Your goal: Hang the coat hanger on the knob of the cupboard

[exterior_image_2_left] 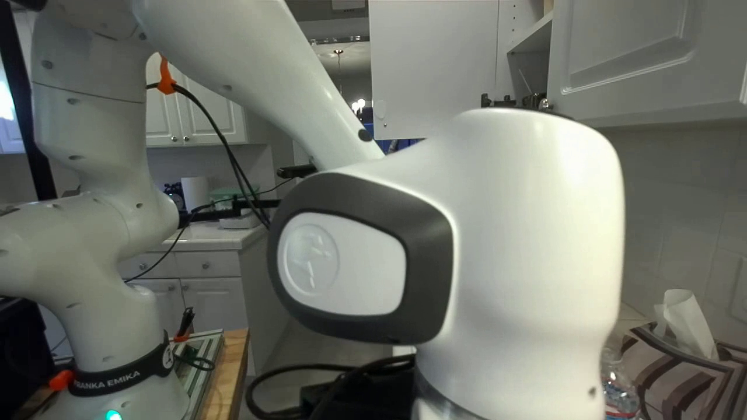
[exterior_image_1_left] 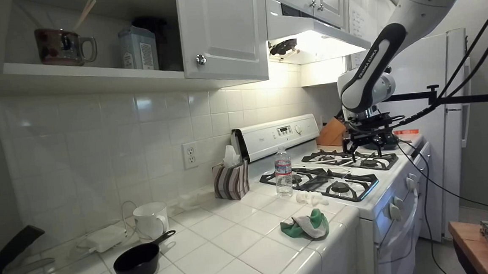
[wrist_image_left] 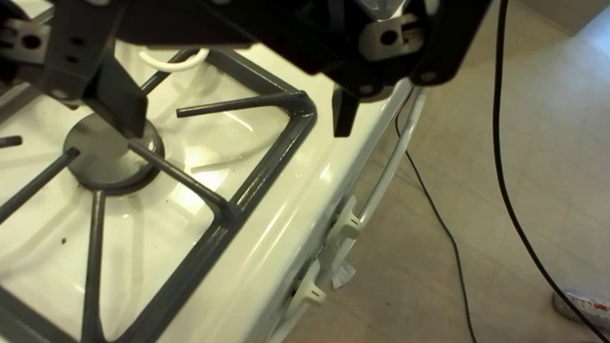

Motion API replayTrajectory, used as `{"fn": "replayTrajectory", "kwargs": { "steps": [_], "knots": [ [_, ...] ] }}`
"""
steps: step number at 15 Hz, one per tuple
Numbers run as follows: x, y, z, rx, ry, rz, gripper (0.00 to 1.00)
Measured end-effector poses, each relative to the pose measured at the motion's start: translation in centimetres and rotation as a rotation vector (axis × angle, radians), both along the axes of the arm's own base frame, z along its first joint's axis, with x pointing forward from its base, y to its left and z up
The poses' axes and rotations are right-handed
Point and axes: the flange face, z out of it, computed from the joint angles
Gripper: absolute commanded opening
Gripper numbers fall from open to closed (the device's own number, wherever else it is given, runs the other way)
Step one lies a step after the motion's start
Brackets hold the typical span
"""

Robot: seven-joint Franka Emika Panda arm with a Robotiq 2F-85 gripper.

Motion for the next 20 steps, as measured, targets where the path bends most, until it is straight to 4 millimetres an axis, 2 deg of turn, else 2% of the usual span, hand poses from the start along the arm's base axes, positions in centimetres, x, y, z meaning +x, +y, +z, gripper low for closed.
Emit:
{"fn": "replayTrajectory", "kwargs": {
  "steps": [3, 14, 20],
  "knots": [
    [1.0, -1.2, -1.0, -0.029, 0.015, -0.050, 1.00],
    [1.9, -1.6, -1.7, -0.063, -0.003, -0.055, 1.00],
    [4.9, -2.5, -2.4, -0.161, -0.089, -0.014, 1.00]
  ]
}}
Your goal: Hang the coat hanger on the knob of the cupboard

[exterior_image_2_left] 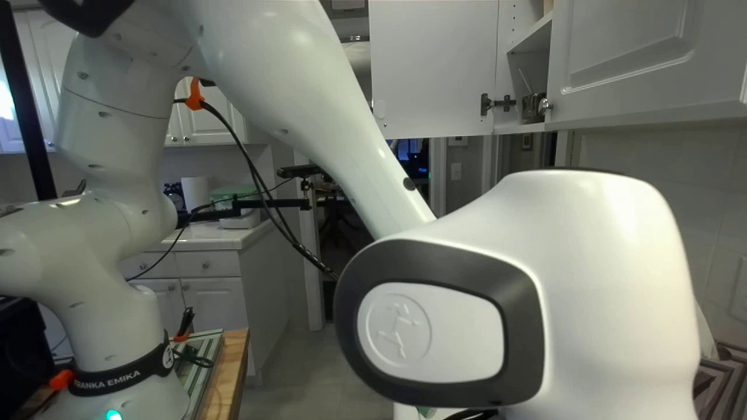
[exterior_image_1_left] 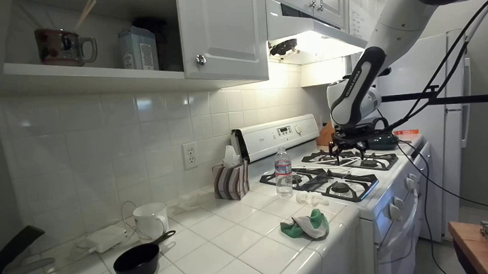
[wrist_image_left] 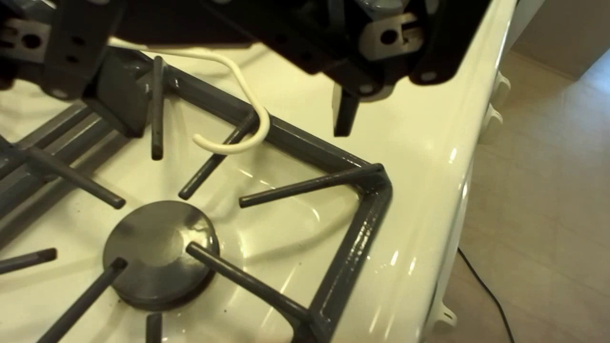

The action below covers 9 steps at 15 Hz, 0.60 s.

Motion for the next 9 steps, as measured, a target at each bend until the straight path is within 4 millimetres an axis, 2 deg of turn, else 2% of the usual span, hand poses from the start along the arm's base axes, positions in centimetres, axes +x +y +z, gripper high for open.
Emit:
{"fn": "replayTrajectory", "kwargs": {
  "steps": [4, 9],
  "knots": [
    [2.0, -0.8, -1.1, -0.027, -0.019, 0.006, 1.00],
    [3.4, -1.6, -4.0, -0.015, -0.021, -0.033, 0.95]
  ]
}}
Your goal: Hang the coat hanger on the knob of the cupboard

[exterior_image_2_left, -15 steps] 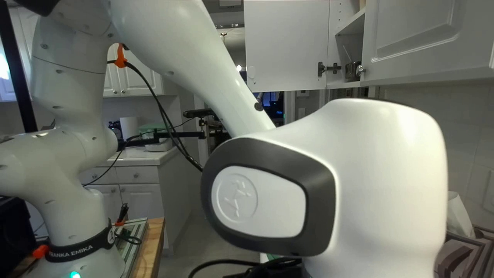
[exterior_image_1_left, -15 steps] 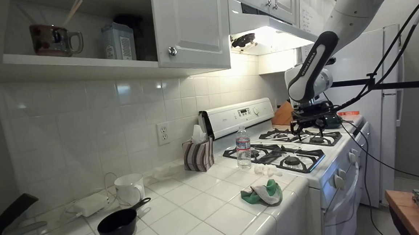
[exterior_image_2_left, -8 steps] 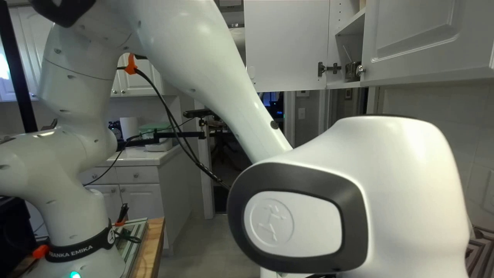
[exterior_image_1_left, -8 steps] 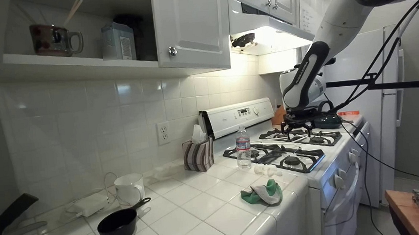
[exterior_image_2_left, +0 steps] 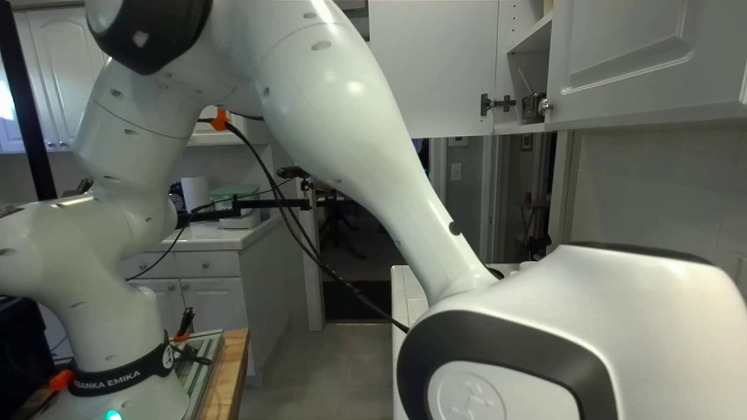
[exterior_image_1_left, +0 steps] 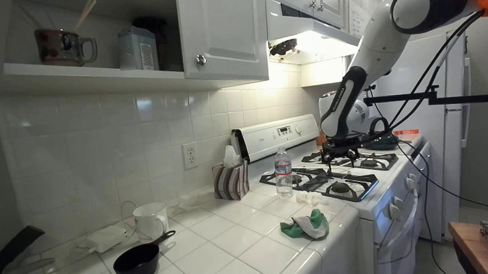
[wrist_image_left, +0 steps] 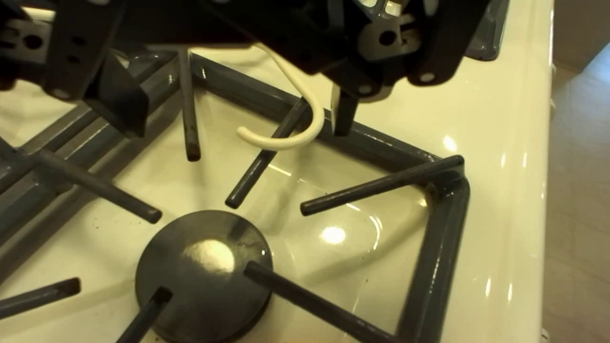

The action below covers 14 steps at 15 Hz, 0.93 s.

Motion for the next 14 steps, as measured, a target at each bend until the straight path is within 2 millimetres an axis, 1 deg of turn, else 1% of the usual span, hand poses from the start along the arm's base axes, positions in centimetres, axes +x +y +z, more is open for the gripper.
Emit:
{"fn": "replayTrajectory", "kwargs": {
  "steps": [1, 2, 3, 4, 9, 10, 11, 12, 13, 14],
  "knots": [
    [0.2, -0.1, -0.5, 0.001, 0.001, -0.004, 0.93],
    [0.4, -0.2, -0.9, 0.002, 0.001, -0.009, 0.93],
    [0.5, -0.3, -1.1, 0.001, -0.001, -0.018, 0.92],
    [0.5, -0.5, -1.2, 0.000, -0.005, -0.030, 0.94],
    [-0.1, -1.5, -0.4, -0.049, -0.069, -0.170, 0.97],
    [-0.3, -1.6, -0.3, -0.058, -0.080, -0.208, 0.95],
    [-0.4, -1.4, -0.3, -0.064, -0.088, -0.243, 0.91],
    [-0.5, -1.1, -0.5, -0.067, -0.094, -0.275, 0.89],
    [-0.5, -0.8, -0.8, -0.069, -0.097, -0.303, 0.85],
    [-0.6, -0.4, -1.0, -0.069, -0.100, -0.328, 0.75]
  ]
}}
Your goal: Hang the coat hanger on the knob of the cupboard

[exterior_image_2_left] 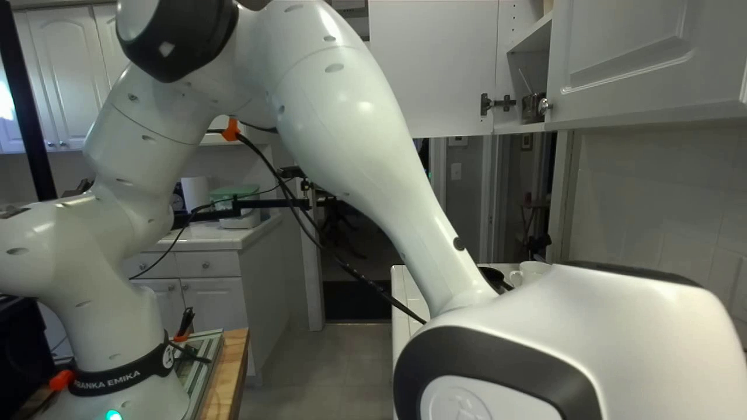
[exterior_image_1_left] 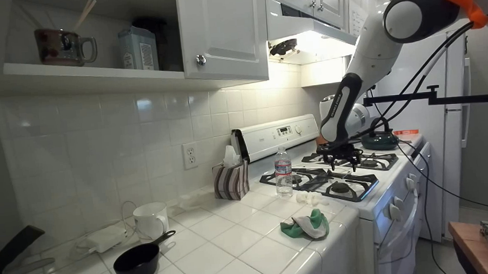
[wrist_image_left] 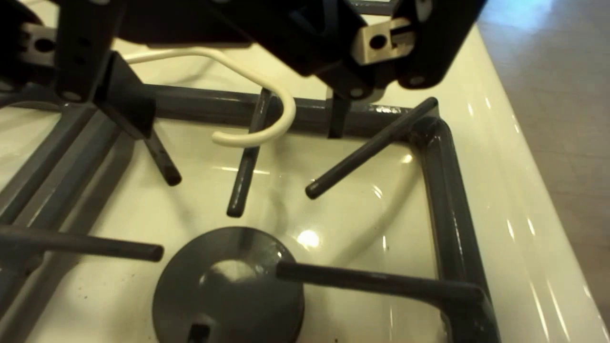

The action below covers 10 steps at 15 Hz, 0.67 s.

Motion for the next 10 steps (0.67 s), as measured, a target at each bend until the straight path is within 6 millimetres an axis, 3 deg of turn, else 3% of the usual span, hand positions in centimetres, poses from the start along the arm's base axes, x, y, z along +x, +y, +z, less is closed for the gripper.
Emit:
{"fn": "replayTrajectory", "kwargs": {
  "steps": [4, 5, 7, 9, 10],
  "knots": [
    [-0.4, 0.9, -1.0, 0.004, -0.015, -0.088, 0.75],
    [-0.7, 0.9, -1.1, 0.002, -0.020, -0.111, 0.68],
    [-1.2, 0.5, -1.1, -0.005, -0.030, -0.158, 0.66],
    [-1.8, -0.1, -0.8, -0.021, -0.044, -0.213, 0.74],
    [-2.0, -0.4, -0.6, -0.029, -0.051, -0.238, 0.73]
  ]
}}
